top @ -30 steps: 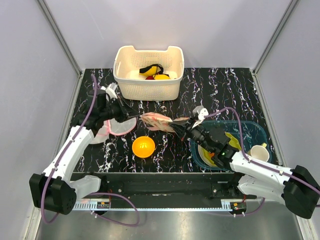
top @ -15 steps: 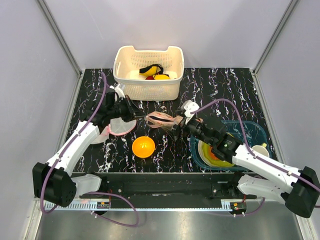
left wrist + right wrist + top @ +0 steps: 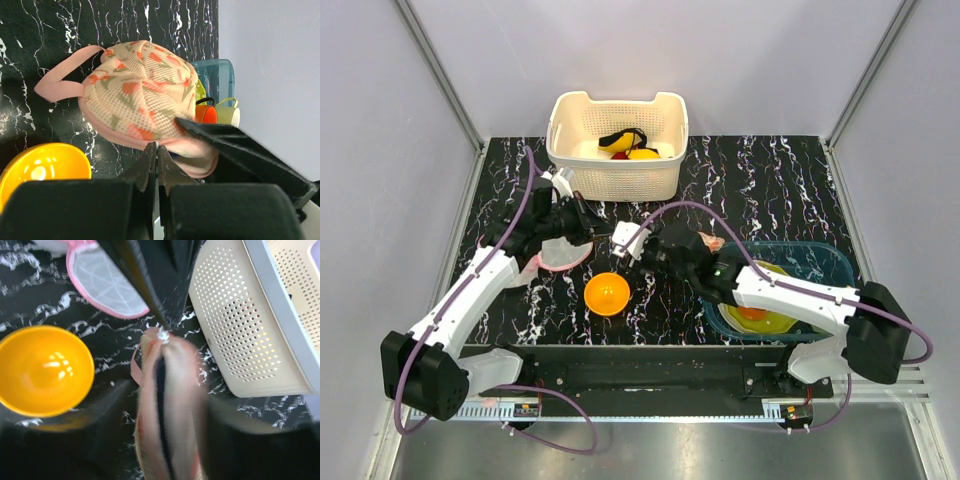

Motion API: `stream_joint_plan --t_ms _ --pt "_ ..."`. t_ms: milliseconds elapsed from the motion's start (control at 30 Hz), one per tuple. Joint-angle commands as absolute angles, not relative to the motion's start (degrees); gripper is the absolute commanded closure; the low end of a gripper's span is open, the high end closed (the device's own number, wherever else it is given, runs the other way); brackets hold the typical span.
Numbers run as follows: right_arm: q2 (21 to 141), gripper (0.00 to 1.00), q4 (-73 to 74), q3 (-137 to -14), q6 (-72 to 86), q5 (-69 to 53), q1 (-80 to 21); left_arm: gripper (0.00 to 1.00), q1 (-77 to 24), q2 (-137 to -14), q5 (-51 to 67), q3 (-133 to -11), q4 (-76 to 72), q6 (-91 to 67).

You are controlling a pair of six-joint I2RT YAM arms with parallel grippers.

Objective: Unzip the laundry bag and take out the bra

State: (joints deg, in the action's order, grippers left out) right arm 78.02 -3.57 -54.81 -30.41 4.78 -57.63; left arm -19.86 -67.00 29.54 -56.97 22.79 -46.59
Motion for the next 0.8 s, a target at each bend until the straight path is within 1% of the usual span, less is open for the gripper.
stream_joint_plan --t_ms 0,33,100,233,300,333,467,600,633,767 --pt "80.07 0.91 -5.27 -60.11 -32.79 9.05 -58.27 1.00 -19.86 -64.78 29.27 -59.15 19.86 -47.11" --pt "79.55 1.00 -6.06 -60.12 -32.44 9.05 -58.27 1.00 -19.86 -64.69 29.09 -59.32 20.30 -46.85" --pt "78.06 1.00 -7.72 -59.16 -31.38 8.27 -58.27 1.00 -19.34 -64.60 29.70 -59.41 20.65 -46.58" --pt "69.64 1.00 -19.82 -52.76 -28.66 1.17 -58.27 1.00 -15.65 -63.81 33.04 -59.41 20.39 -46.93" --pt "66.90 1.00 -24.15 -51.33 -25.95 0.18 -58.18 1.00 -12.67 -63.20 34.01 -59.85 21.09 -45.97" --pt "65.23 1.00 -27.30 -50.63 -24.97 -2.17 -58.18 1.00 -11.87 -63.19 34.19 -60.64 22.22 -45.53" --pt "61.97 1.00 -36.63 -47.73 -19.26 -3.60 -58.10 1.00 -8.10 -62.84 35.59 -61.43 23.20 -44.48" --pt "60.29 1.00 -46.56 -42.03 -12.15 1.39 -57.83 1.00 -6.59 -62.58 36.65 -60.03 23.47 -44.21" --pt "59.94 1.00 -50.06 -38.88 -11.26 5.84 -57.75 1.00 -6.33 -62.49 36.82 -58.90 23.12 -44.21" --pt "59.77 1.00 -58.35 -29.37 -2.48 15.81 -55.29 1.00 -6.33 -62.23 38.05 -55.29 20.66 -45.78"
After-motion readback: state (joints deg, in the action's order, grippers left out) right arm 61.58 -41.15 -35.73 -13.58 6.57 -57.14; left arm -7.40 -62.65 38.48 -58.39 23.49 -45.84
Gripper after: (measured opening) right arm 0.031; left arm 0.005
